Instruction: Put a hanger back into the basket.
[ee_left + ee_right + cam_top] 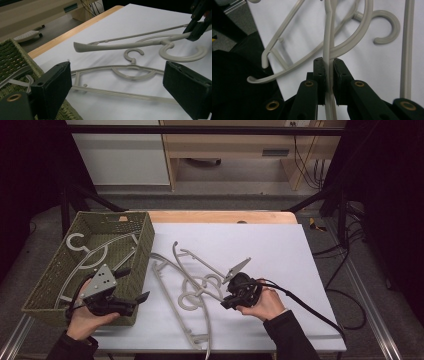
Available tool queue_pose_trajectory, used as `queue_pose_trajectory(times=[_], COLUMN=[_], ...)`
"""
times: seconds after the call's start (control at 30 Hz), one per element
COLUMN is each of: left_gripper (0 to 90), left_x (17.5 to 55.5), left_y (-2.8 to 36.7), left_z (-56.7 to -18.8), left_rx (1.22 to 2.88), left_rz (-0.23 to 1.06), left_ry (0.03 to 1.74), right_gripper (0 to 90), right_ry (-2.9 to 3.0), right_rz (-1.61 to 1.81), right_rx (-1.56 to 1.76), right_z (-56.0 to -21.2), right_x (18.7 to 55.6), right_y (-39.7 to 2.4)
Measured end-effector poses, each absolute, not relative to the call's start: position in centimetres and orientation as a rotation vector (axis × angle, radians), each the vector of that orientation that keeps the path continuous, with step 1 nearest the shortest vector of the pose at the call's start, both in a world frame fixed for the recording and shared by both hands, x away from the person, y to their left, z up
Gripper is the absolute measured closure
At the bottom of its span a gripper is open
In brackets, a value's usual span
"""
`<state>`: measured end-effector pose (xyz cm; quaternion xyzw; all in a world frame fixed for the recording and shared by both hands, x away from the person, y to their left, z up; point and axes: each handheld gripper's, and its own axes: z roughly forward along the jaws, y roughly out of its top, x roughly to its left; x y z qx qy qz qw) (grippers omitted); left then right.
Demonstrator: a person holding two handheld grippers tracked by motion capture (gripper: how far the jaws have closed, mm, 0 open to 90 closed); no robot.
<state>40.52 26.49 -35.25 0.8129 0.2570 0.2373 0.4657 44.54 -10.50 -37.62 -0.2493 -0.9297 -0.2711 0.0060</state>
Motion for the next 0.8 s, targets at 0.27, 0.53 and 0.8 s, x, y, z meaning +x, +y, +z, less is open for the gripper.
queue_pose_trajectory(times=[0.27, 0.53, 0.8], left_gripper=[7.8, 8.1, 9.3], left_x=[40.5, 40.5, 40.6], left_y=[24.2, 20.8, 17.9], left_z=[-35.3, -35.0, -35.8], left_rx=[2.098, 2.226, 2.319], left_rz=[0.582, 0.596, 0.597], left_ry=[0.517, 0.360, 0.222], right_gripper=[82.2, 82.2, 82.2], right_ry=[-2.889, -2.865, -2.846], right_rz=[-0.844, -0.835, -0.846], right_rx=[-0.647, -0.566, -0.536], right_z=[-36.7, -36.9, -36.7], right_x=[43.5, 43.0, 42.8], right_y=[-11.3, -11.7, -11.9])
